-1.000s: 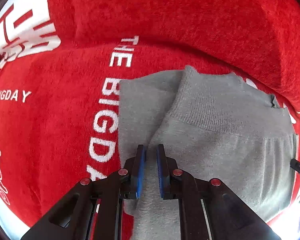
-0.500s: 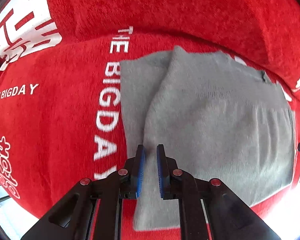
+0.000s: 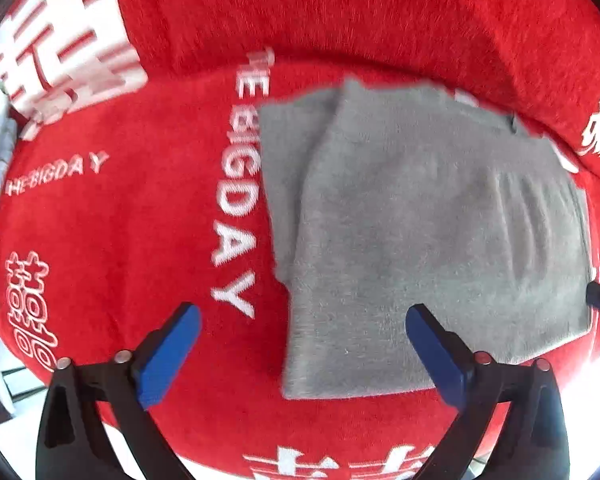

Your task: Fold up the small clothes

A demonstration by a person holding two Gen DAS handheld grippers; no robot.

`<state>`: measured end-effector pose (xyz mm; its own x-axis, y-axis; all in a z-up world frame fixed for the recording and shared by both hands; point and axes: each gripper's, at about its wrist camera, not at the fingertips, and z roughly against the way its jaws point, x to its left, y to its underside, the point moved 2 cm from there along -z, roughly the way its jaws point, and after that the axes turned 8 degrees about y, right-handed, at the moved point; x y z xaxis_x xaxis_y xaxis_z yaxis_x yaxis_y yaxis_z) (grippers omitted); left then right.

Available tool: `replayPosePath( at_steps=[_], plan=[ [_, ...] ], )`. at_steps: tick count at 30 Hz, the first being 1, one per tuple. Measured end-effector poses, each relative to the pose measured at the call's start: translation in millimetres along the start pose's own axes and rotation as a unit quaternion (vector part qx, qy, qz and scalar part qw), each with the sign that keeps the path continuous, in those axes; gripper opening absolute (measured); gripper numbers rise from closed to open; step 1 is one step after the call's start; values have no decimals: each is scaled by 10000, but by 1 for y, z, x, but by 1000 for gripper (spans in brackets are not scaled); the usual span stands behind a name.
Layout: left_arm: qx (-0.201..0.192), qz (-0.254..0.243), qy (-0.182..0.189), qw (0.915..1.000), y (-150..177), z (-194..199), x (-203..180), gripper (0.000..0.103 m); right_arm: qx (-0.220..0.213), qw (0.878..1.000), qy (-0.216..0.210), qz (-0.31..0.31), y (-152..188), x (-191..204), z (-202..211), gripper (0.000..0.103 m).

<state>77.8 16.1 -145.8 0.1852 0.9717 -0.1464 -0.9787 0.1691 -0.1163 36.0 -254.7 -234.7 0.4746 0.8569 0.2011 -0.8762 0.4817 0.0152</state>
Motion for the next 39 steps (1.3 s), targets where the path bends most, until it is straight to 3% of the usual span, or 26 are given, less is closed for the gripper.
replayPosePath(
  at_steps=[6,8,13,16,39],
  plan=[
    [152,19,-103,9998,5,-2,6,103,181,9997,-87,157,17,26,-10,54],
    [175,39,-232,9996,7,-1,9,103,254,9994,-103,210,23,36,-14,67],
    [304,107,-215,9992,10,-5,19,103,364,9986,-87,367,35,54,-19,72],
    [353,112,-232,9990,13,-7,24,103,329,9985,-79,430,40,62,-20,82],
    [630,172,-70,9978,20,-21,51,103,1006,9921,-746,-15,79,92,-55,82]
  ],
)
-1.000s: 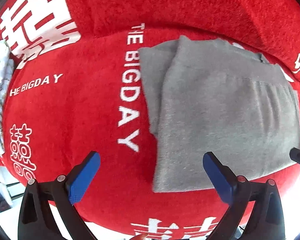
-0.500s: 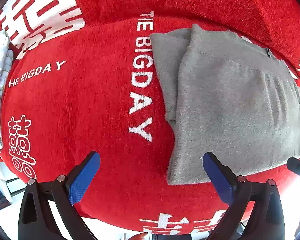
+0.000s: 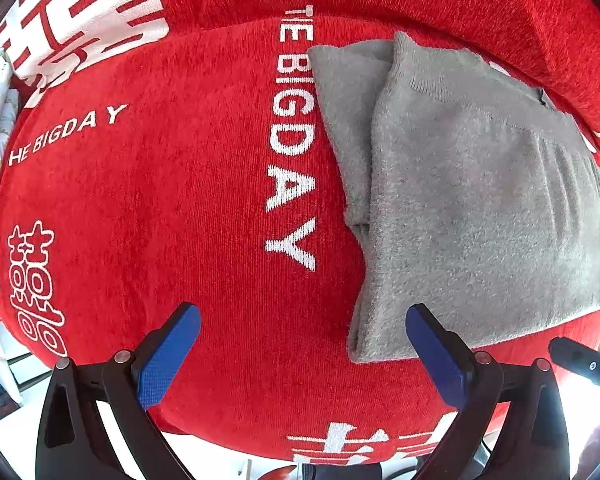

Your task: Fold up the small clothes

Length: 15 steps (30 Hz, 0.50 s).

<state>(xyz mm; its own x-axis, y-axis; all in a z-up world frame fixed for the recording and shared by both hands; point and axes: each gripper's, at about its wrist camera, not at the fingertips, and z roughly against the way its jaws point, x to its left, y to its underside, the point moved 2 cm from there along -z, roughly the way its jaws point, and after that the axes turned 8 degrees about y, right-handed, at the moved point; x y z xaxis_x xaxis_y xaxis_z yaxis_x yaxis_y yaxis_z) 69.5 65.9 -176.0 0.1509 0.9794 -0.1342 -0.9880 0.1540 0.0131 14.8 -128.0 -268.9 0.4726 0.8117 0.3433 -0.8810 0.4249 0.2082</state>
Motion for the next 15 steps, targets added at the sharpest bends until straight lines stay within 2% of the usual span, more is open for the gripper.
replayPosePath(
  at_steps=[4,9,15],
  plan=[
    [8,64,-87,9999,-3,-4,7,103,103,9997,-183,-128,4,4,-11,82],
    [62,97,-91,9999,-8,-14,13,103,25,9979,-536,-376,6,8,-19,82],
    [178,102,208,9996,-15,-26,17,103,-99,9907,-1063,-843,6,3,-29,82]
  ],
)
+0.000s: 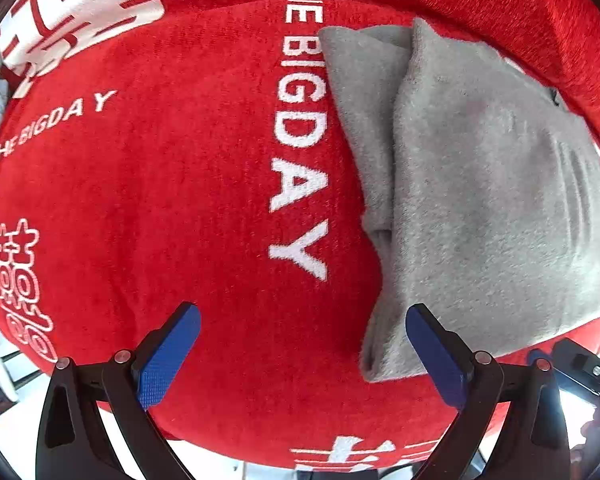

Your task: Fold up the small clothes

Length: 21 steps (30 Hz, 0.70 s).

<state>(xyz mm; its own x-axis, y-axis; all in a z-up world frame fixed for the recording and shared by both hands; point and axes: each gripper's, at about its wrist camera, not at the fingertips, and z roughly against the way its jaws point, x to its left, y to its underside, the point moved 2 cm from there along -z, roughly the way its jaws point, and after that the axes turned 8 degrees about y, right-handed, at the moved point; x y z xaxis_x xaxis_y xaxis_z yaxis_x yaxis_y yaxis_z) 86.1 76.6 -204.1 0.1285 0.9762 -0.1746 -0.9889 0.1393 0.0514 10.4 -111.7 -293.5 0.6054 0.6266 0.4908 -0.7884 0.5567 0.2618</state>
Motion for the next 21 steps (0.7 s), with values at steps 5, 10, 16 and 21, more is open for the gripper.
replayPosePath(
  at_steps=[5,10,16,21],
  plan=[
    [-100,102,439,9989,-11,-3,12,103,-105,9972,-503,-540,1,-14,-8,82],
    [-99,119,731,9972,-29,-6,21,103,-277,9941,-795,-686,-3,-11,-13,82],
    [-55,73,1148,9933,-48,-13,20,103,-404,9881,-1199,-870,-9,0,-20,85],
    [55,321,2004,9792,-65,-19,15,103,-350,9792,-1584,-1220,-7,7,-33,83]
  ],
)
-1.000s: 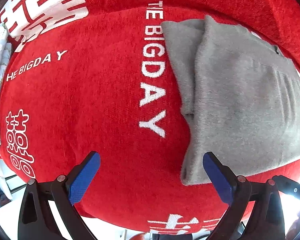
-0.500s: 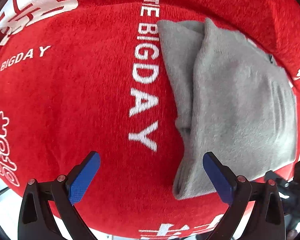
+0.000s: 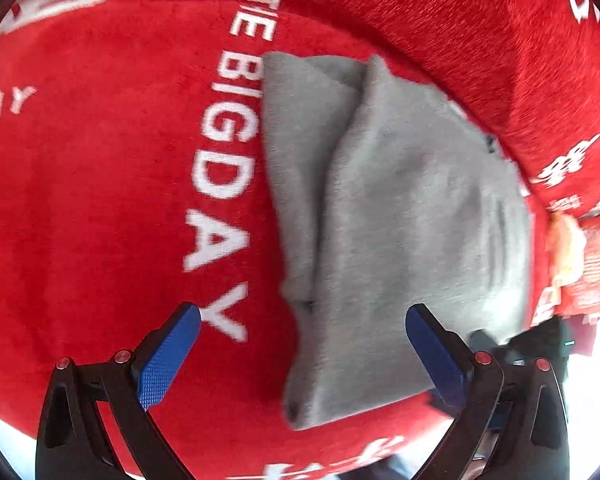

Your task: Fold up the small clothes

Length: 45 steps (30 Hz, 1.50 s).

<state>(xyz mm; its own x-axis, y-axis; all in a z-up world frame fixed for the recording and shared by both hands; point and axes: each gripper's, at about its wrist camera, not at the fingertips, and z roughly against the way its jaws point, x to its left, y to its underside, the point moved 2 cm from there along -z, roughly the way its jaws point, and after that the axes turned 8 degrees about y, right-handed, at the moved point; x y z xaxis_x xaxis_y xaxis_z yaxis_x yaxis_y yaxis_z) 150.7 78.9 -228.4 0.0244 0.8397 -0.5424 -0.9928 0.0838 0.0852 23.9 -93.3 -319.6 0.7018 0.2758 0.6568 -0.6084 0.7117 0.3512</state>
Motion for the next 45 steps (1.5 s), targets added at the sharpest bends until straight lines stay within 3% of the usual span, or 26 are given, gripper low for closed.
replayPosePath(
  at_steps=[1,2,3,12,16,18,20,22,23,24,26,28,30,31,33,34,37,40,43,45],
  plan=[
    [26,37,143,9999,-1,-2,-1,103,85,9999,-75,-87,0,0,-2,66],
    [64,66,295,9995,-3,-4,-2,103,254,9992,-178,-243,0,0,-7,43],
    [101,100,434,9990,1,-10,-9,103,382,9984,-198,-359,-2,-1,-10,10],
    [328,453,1536,9865,-26,-36,-33,103,195,9931,-514,1034,-8,60,36,8],
    [183,210,1674,9855,-39,-42,-66,103,269,9907,-424,1266,-6,64,40,8],
    [70,32,1468,9891,-44,-43,-82,101,342,9903,-282,1318,-3,60,36,8],
    [56,-126,1119,9936,-46,-50,-93,76,497,9889,26,1398,3,54,28,9],
    [184,-228,710,9970,-48,-60,-95,37,732,9844,445,1536,9,47,22,13],
    [264,-288,454,9982,-47,-66,-94,31,893,9801,706,1626,11,42,21,14],
    [332,-337,288,9985,-46,-71,-93,27,1009,9763,883,1699,13,39,21,17],
    [299,-349,289,9985,-43,-71,-90,28,1179,9647,1262,1988,13,35,31,32],
    [268,-359,217,9988,-41,-69,-89,30,1038,9591,1414,2220,7,39,46,43],
    [248,-352,136,9990,-39,-69,-88,32,646,9556,1558,2414,-7,45,67,43],
    [228,-365,104,9990,-39,-70,-90,32,377,9546,1621,2472,-18,51,76,42],
    [137,-482,-38,9987,-37,-70,-96,30,-76,9494,1794,2576,-39,60,87,23],
    [77,-547,-100,9984,-36,-69,-99,22,-253,9444,1933,2649,-53,65,86,8],
    [-91,-665,-169,9976,-36,-55,-106,19,-425,9316,2230,2839,-77,71,72,7],
    [-280,-755,-65,9967,-33,-41,-122,18,-130,9177,2605,2998,-90,59,39,5],
    [-406,-817,133,9957,-33,-28,-146,18,-215,9077,2576,3304,-88,56,35,2],
    [-463,-980,192,9939,-33,-22,-170,18,-146,9097,2473,3333,-87,54,37,2]
  ],
)
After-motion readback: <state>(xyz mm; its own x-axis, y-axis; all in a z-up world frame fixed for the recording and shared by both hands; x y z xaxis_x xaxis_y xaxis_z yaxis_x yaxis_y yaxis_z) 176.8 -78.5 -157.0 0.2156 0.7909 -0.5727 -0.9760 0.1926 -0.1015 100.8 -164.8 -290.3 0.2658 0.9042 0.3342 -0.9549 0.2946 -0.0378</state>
